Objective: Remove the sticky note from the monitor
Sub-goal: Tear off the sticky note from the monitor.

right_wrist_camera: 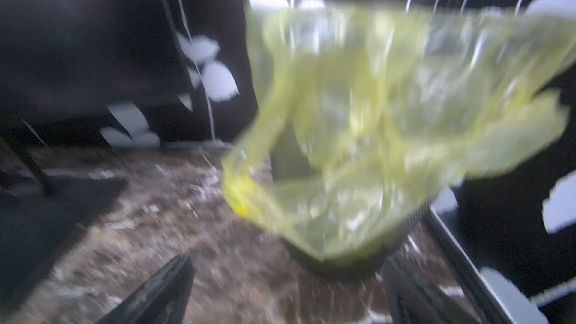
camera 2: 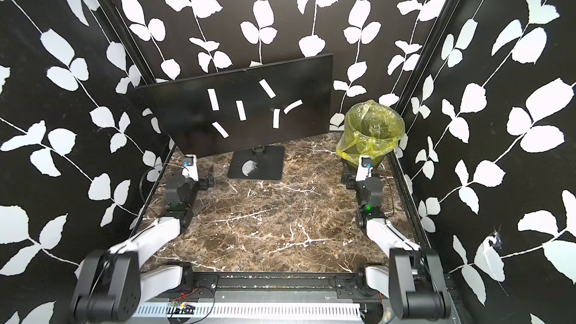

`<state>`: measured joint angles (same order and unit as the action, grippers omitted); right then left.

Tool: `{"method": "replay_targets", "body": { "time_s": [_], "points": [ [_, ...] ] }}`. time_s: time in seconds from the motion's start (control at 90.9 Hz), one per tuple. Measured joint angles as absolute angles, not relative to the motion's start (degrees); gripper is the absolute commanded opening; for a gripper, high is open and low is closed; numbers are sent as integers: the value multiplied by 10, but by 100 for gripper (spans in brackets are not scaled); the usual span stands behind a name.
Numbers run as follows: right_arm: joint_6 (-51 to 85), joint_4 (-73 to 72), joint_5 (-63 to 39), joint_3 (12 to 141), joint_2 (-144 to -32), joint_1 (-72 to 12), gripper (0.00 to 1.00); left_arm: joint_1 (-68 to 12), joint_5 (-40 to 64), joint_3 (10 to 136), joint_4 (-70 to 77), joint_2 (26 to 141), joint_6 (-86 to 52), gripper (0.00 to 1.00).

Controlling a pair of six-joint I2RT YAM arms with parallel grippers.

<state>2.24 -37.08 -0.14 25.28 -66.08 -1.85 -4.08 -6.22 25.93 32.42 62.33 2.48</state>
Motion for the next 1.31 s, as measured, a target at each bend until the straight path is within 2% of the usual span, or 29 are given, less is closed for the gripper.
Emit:
{"method": "replay_targets", "body": {
  "time_s": [0.198,0.572,0.649,0.979,1.155,1.309],
  "points": [
    [62,-259,-74,337,-606,-42,92,-76,-65,336,136,514,-46,99],
    [176,-32,-186,487,-624,-88,87,-126,86,505,-145,501,-138,99],
    [205,-9,-202,509,-642,-94,90,-141,124,523,-172,504,-157,99],
    [301,37,-206,654,-744,-166,88,-167,231,635,-201,583,-167,99],
    [346,48,-160,747,-803,-200,82,-168,248,688,-204,630,-159,99],
    [384,69,-119,837,-856,-223,82,-180,262,753,-204,667,-159,99]
  ]
}}
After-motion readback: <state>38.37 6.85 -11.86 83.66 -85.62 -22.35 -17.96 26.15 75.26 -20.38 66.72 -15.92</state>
